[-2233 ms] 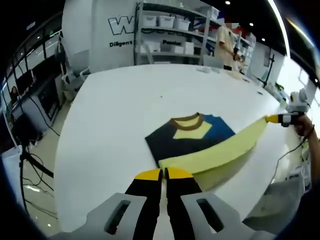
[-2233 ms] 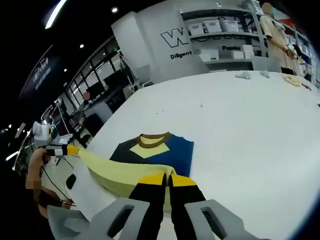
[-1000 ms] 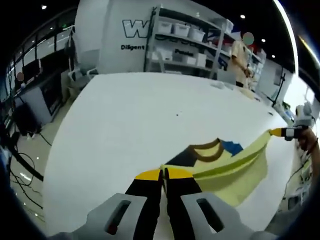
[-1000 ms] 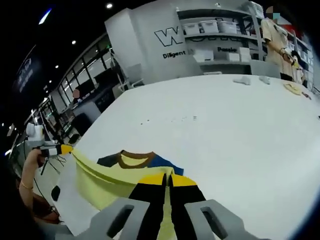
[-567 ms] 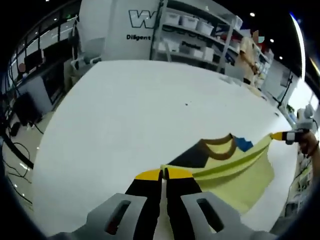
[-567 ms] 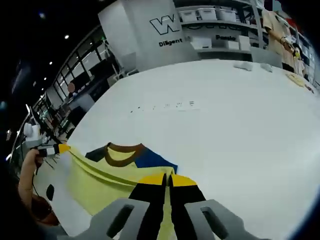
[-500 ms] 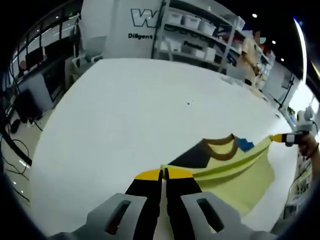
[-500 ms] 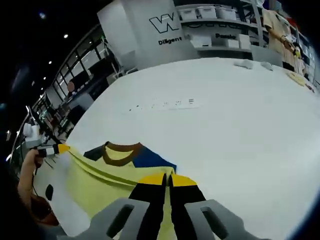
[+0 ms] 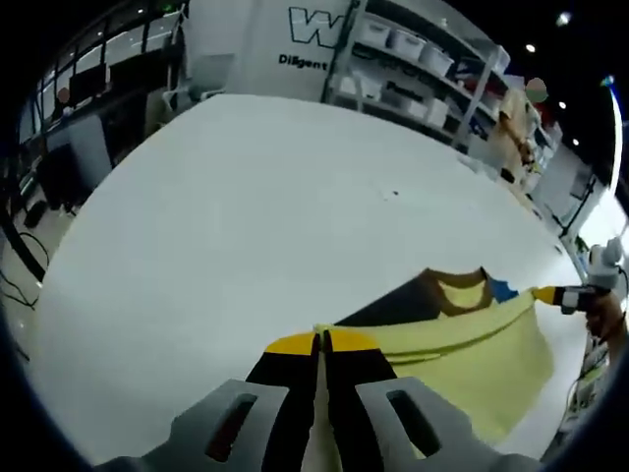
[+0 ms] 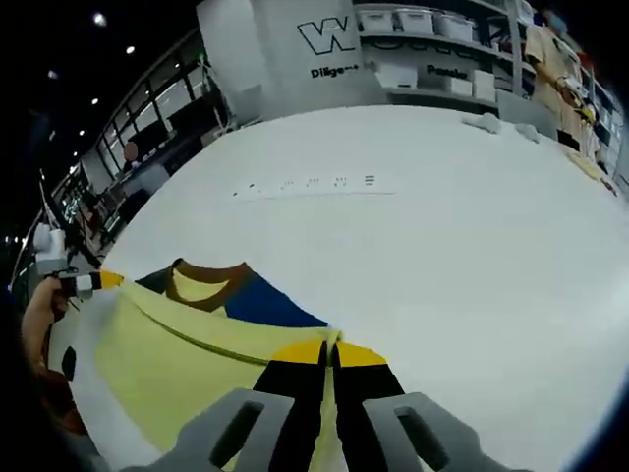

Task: Fold the garment on the visible template until the final outline fits inside the template.

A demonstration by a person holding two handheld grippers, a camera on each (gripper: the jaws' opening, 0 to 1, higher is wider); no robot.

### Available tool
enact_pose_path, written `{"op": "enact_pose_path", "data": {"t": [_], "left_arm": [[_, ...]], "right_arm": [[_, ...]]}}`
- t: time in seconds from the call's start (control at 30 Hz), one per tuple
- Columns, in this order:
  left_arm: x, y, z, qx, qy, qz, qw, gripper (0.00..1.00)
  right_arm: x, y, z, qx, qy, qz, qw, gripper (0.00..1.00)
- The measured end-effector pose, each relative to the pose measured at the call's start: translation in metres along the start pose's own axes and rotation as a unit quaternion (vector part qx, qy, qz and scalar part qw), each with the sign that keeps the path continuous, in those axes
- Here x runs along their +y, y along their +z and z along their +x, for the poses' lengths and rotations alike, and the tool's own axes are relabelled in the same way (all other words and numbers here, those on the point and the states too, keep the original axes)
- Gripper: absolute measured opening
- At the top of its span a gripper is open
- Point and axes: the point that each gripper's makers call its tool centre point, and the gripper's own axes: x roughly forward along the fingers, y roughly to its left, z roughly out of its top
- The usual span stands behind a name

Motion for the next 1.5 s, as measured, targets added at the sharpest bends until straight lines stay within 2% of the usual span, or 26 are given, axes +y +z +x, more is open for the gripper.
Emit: {"op": "enact_pose_path", "data": {"t": [0.17, 0.27, 0.5, 0.57, 0.63, 0.67, 0.7, 0.73, 0.77, 0.8, 0.87, 0.9, 0.93, 0.97, 1.0, 1.07, 1.17, 1.23, 1.27, 1.3, 1.4, 1.43, 1.5], "left_arm": [[-0.001, -0.002, 0.003, -0.003, -0.003, 0.009, 1.0000, 0.00], [-0.002, -0.005, 0.006, 0.003, -0.007, 0.025, 0.9997, 0.00], [-0.006, -0.004, 0.003, -0.006, -0.016, 0.051, 0.9986, 0.00], [-0.009, 0.000, -0.001, -0.019, -0.027, 0.095, 0.9949, 0.01], [-0.014, 0.006, -0.005, -0.039, -0.043, 0.140, 0.9884, 0.11], [-0.020, 0.007, -0.009, -0.045, -0.060, 0.154, 0.9852, 0.17], [-0.021, 0.007, -0.011, -0.047, -0.064, 0.160, 0.9839, 0.25], [-0.022, 0.010, -0.013, -0.057, -0.070, 0.185, 0.9785, 0.28], [-0.021, 0.010, -0.015, -0.056, -0.068, 0.194, 0.9770, 0.29], [-0.020, 0.012, -0.018, -0.062, -0.070, 0.215, 0.9722, 0.30], [-0.024, 0.014, -0.020, -0.072, -0.085, 0.226, 0.9676, 0.34], [-0.027, 0.013, -0.022, -0.074, -0.102, 0.247, 0.9607, 0.37], [-0.027, 0.012, -0.023, -0.073, -0.106, 0.256, 0.9579, 0.38], [-0.027, 0.010, -0.023, -0.067, -0.112, 0.284, 0.9500, 0.39], [-0.028, 0.010, -0.023, -0.068, -0.116, 0.301, 0.9440, 0.40], [-0.029, 0.006, -0.022, -0.060, -0.125, 0.334, 0.9322, 0.40], [-0.028, -0.003, -0.017, -0.039, -0.136, 0.356, 0.9238, 0.40], [-0.024, -0.001, -0.012, -0.040, -0.125, 0.373, 0.9187, 0.42], [-0.020, -0.002, -0.009, -0.031, -0.119, 0.386, 0.9140, 0.41], [-0.017, -0.002, -0.006, -0.027, -0.113, 0.400, 0.9092, 0.40], [-0.019, -0.003, 0.000, -0.023, -0.120, 0.411, 0.9034, 0.37], [-0.019, -0.004, 0.001, -0.019, -0.120, 0.424, 0.8974, 0.37], [-0.021, -0.003, 0.004, -0.018, -0.122, 0.425, 0.8969, 0.34]], "right_arm": [[-0.003, -0.002, 0.007, -0.010, 0.002, -0.006, 0.9999, 0.00], [-0.004, -0.005, 0.011, -0.003, 0.004, -0.044, 0.9990, 0.00], [-0.003, -0.005, 0.012, -0.008, 0.013, -0.069, 0.9975, 0.00], [-0.001, 0.000, 0.009, -0.021, 0.017, -0.080, 0.9964, 0.00], [0.001, 0.002, 0.005, -0.026, 0.024, -0.102, 0.9941, 0.00], [0.002, 0.002, 0.003, -0.025, 0.030, -0.118, 0.9922, 0.03], [0.004, 0.002, 0.001, -0.026, 0.034, -0.140, 0.9892, 0.07], [0.005, 0.003, -0.001, -0.028, 0.036, -0.151, 0.9875, 0.13], [0.009, 0.004, -0.004, -0.033, 0.046, -0.172, 0.9834, 0.17], [0.012, 0.005, -0.007, -0.037, 0.051, -0.187, 0.9805, 0.20], [0.016, 0.005, -0.010, -0.037, 0.060, -0.233, 0.9699, 0.26], [0.015, 0.004, -0.011, -0.035, 0.058, -0.252, 0.9654, 0.28], [0.015, 0.002, -0.012, -0.031, 0.058, -0.278, 0.9583, 0.30], [0.015, 0.001, -0.012, -0.030, 0.059, -0.294, 0.9536, 0.32], [0.016, -0.001, -0.011, -0.030, 0.063, -0.316, 0.9461, 0.33], [0.017, -0.003, -0.010, -0.031, 0.070, -0.342, 0.9365, 0.34], [0.015, -0.007, -0.007, -0.025, 0.072, -0.368, 0.9267, 0.35], [0.012, -0.009, -0.005, -0.018, 0.074, -0.388, 0.9184, 0.37], [0.010, -0.009, -0.004, -0.015, 0.071, -0.395, 0.9158, 0.37], [0.008, -0.009, -0.002, -0.013, 0.068, -0.408, 0.9104, 0.36], [0.006, -0.005, 0.000, -0.017, 0.064, -0.424, 0.9030, 0.30], [0.004, -0.003, 0.001, -0.019, 0.060, -0.432, 0.8997, 0.29], [0.003, 0.000, 0.003, -0.022, 0.057, -0.448, 0.8919, 0.27]]}}
